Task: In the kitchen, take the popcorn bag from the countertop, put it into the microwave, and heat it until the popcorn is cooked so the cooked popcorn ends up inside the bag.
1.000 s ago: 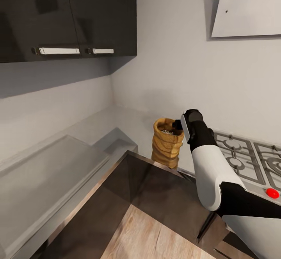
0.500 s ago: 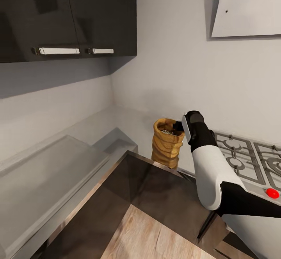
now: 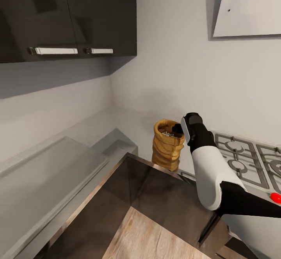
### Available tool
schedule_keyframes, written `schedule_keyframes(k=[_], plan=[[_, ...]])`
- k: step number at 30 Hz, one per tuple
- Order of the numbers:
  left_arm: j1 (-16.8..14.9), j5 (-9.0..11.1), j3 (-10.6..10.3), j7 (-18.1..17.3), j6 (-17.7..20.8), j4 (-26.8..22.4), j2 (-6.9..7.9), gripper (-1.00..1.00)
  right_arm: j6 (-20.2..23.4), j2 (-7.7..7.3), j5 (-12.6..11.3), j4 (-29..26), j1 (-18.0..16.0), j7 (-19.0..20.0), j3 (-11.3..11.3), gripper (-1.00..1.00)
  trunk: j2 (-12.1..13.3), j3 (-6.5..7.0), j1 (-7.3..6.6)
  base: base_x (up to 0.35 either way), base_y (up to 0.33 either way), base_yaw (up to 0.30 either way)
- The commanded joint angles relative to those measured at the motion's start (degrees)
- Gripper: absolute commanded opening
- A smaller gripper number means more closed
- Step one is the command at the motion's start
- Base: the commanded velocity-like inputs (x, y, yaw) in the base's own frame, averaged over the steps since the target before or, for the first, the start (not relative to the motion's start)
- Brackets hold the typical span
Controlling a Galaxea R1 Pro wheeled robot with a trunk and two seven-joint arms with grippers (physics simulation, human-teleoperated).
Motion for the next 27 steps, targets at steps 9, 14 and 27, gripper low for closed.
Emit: schedule_keyframes(k=[9,14,27], plan=[[0.01,0.26,0.01,0.18,-0.11,-0.07,-0.02,1.00,0.15,0.07,0.24,0.02,0.06,-0.12,-1.43,1.00,-0.04,-0.06,0.01,0.003,0.000,0.000],[0.01,0.26,0.01,0.18,-0.11,-0.07,-0.02,1.00,0.08,0.07,0.34,-0.04,1.56,-0.12,-1.48,1.00,-0.04,-0.06,0.01,0.000,0.000,0.000],[0.01,0.26,0.01,0.18,-0.11,-0.08,-0.02,1.00,0.16,0.07,0.20,0.30,2.53,0.01,-1.54,1.00,-0.04,-0.06,0.01,0.000,0.000,0.000]])
